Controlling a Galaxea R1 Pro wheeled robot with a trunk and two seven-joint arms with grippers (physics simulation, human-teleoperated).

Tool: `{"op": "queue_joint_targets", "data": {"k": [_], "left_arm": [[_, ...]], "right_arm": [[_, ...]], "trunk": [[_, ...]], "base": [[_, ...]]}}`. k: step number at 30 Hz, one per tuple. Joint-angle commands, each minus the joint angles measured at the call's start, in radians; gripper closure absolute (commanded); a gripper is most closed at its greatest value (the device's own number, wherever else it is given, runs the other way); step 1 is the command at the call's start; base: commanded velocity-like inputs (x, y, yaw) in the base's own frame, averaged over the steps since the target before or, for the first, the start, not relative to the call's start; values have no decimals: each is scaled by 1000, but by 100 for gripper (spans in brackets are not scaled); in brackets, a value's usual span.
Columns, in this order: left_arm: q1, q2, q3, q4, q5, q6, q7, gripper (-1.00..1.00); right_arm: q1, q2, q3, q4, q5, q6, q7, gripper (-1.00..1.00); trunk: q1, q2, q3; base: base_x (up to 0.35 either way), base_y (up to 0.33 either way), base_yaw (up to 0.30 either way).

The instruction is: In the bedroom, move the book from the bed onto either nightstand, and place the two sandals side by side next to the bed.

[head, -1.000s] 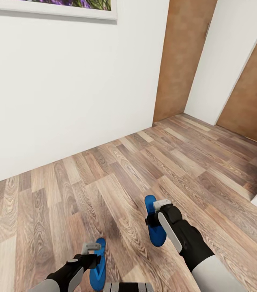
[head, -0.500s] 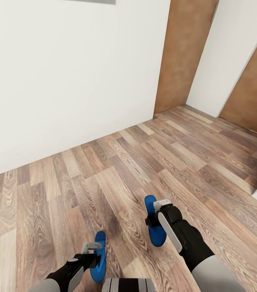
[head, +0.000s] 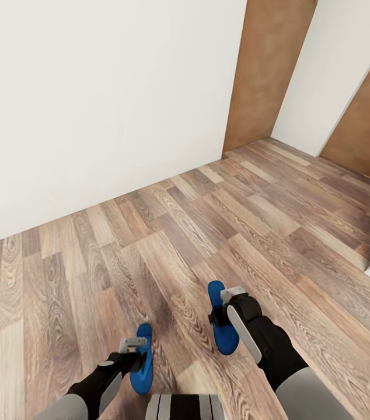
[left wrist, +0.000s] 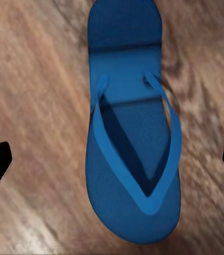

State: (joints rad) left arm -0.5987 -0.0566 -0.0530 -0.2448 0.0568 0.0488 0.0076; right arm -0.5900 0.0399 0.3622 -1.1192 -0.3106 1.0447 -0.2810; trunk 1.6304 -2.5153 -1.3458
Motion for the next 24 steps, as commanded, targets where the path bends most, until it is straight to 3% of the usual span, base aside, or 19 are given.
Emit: {"op": "queue_joint_targets", "data": {"k": [1, 24], "left_arm": [[-1, 0, -5, -11, 6, 6, 1, -100], [-9, 5, -4, -97, 6, -7, 0, -100]], "right_arm": [[-1, 0, 1, -1, -10, 3, -10, 100], [-1, -1, 1, -2, -9, 3, -10, 100]], "trunk": [[0, -1, -5], [11, -6, -94]], "base": [[0, 0, 0], [0, 0, 0]]}}
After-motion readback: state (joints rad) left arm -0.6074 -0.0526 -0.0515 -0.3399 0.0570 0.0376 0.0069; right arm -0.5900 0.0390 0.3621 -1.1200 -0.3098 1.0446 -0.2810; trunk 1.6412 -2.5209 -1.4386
